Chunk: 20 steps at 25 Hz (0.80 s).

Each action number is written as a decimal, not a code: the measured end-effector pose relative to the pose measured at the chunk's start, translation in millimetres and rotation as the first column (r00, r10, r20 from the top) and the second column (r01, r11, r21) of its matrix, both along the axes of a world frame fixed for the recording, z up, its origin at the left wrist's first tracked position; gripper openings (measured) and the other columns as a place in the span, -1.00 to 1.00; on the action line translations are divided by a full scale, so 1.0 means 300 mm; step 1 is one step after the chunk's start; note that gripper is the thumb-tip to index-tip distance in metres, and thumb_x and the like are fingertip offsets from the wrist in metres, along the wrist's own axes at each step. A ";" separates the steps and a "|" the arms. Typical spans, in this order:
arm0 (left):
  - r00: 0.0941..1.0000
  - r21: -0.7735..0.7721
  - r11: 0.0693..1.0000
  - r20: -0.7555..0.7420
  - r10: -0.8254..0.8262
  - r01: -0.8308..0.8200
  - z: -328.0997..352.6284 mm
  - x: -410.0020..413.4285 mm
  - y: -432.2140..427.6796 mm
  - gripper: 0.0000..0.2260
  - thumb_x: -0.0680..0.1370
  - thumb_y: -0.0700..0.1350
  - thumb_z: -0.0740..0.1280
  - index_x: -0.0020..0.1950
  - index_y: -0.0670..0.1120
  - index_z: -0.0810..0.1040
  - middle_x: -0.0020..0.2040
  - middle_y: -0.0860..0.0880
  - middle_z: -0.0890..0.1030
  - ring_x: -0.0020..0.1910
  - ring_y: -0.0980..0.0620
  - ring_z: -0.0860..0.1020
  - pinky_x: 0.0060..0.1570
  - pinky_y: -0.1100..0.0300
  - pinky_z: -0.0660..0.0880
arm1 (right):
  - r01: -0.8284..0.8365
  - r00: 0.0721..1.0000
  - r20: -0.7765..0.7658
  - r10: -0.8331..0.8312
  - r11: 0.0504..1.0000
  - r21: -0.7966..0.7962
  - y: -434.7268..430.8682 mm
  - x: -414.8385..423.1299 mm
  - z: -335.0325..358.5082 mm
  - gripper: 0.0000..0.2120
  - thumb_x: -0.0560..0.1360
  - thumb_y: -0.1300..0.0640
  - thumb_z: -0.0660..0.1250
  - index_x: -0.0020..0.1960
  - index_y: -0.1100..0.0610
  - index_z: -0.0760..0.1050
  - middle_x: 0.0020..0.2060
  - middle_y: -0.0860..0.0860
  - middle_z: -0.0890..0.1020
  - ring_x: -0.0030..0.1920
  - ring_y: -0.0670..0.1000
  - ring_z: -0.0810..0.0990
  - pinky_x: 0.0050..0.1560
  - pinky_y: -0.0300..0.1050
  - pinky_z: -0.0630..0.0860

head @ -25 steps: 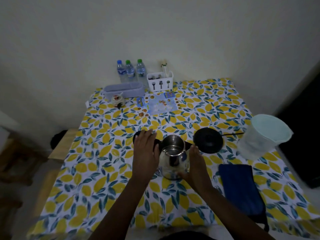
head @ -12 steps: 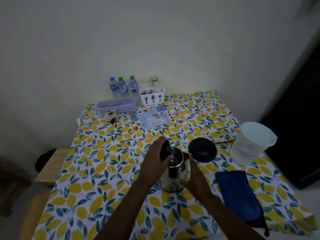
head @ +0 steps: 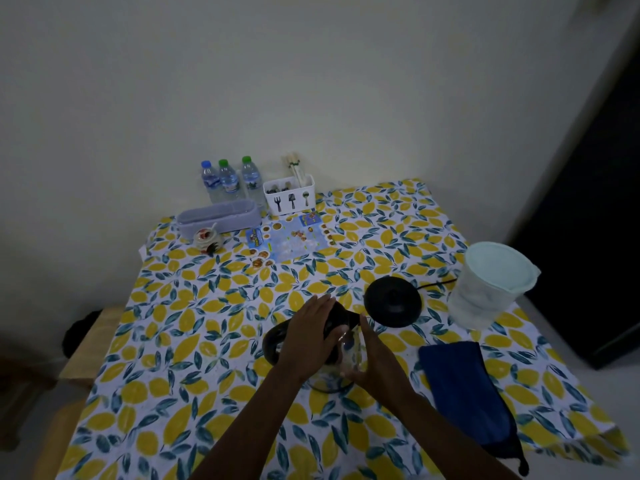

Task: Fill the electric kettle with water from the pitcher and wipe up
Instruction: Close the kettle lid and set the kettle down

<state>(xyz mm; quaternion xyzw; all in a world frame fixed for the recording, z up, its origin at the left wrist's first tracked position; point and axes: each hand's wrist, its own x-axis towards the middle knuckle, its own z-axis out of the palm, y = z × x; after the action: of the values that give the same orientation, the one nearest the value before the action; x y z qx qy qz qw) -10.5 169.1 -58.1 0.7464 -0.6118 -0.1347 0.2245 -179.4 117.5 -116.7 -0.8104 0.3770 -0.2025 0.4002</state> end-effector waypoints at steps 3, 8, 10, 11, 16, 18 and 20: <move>0.999 0.003 0.999 0.001 0.032 -0.032 -0.004 -0.004 -0.013 -0.42 0.57 0.20 0.18 0.51 -0.03 0.18 0.54 -0.02 0.22 0.53 -0.02 0.10 0.49 -0.01 0.08 | -0.008 1.000 0.006 0.008 1.000 0.013 -0.009 -0.006 -0.015 0.07 0.33 0.07 0.54 0.48 -0.16 -0.22 0.34 -0.18 0.27 0.26 -0.27 0.29 0.07 -0.54 0.29; 0.998 0.035 0.999 0.064 0.021 -0.023 0.001 0.004 -0.036 -0.41 0.55 0.19 0.23 0.50 -0.04 0.21 0.51 -0.04 0.27 0.50 -0.03 0.16 0.47 0.01 0.11 | -0.038 0.999 -0.001 0.038 0.999 0.017 -0.020 -0.012 -0.016 0.06 0.35 0.08 0.52 0.51 -0.13 -0.21 0.34 -0.22 0.23 0.24 -0.28 0.29 -0.01 -0.56 0.33; 0.997 0.025 0.999 0.073 0.032 -0.034 0.009 -0.016 -0.033 -0.45 0.57 0.12 0.24 0.49 -0.05 0.22 0.51 -0.04 0.27 0.51 -0.05 0.14 0.49 0.00 0.10 | -0.040 0.999 -0.005 0.041 0.999 0.017 -0.023 -0.026 -0.016 0.04 0.37 0.05 0.50 0.51 -0.12 -0.22 0.38 -0.21 0.20 0.29 -0.25 0.27 0.09 -0.44 0.36; 0.996 0.007 0.999 0.083 0.031 -0.032 0.011 -0.035 -0.029 -0.48 0.58 0.08 0.24 0.49 -0.07 0.23 0.51 -0.05 0.28 0.51 -0.06 0.13 0.49 0.00 0.07 | -0.039 0.999 -0.010 0.039 0.999 0.008 -0.024 -0.038 -0.020 0.02 0.37 0.03 0.49 0.51 -0.11 -0.21 0.42 -0.19 0.16 0.35 -0.22 0.24 0.20 -0.34 0.36; 0.983 -0.075 0.987 0.122 -0.136 0.145 -0.023 -0.193 -0.049 -0.58 0.62 0.03 0.02 0.39 -0.11 0.41 0.38 -0.10 0.47 0.45 -0.08 0.30 0.49 -0.07 0.13 | 0.027 0.982 -0.183 -0.049 0.992 -0.122 -0.059 -0.182 -0.076 -0.07 0.41 -0.15 0.41 0.50 -0.04 -0.16 0.50 -0.06 0.07 0.49 -0.05 0.05 0.45 0.02 0.16; 0.984 -0.041 0.984 0.053 -0.170 0.172 -0.056 -0.261 -0.086 -0.62 0.64 -0.02 0.09 0.42 -0.11 0.36 0.42 -0.10 0.42 0.46 -0.08 0.27 0.48 -0.04 0.15 | 0.090 0.948 -0.293 -0.128 0.986 -0.139 -0.082 -0.275 -0.122 -0.13 0.40 -0.26 0.29 0.51 0.00 -0.10 0.51 0.02 0.09 0.51 0.08 0.03 0.45 0.22 0.10; 0.980 0.020 0.980 0.003 -0.200 0.200 -0.093 -0.322 -0.117 -0.62 0.63 -0.06 0.16 0.44 -0.09 0.33 0.46 -0.07 0.36 0.50 -0.06 0.20 0.48 0.00 0.12 | 0.121 0.888 -0.418 -0.193 0.974 -0.193 -0.106 -0.365 -0.174 -0.14 0.38 -0.36 0.17 0.53 -0.01 -0.03 0.51 0.03 0.11 0.51 0.17 0.06 0.37 0.37 0.16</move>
<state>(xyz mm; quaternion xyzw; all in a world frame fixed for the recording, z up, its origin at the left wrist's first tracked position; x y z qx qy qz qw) -107.1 133.9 -86.0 0.6836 -0.6829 -0.1607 0.2013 -288.9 85.6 -168.8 -0.8315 0.5034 -0.0785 0.2215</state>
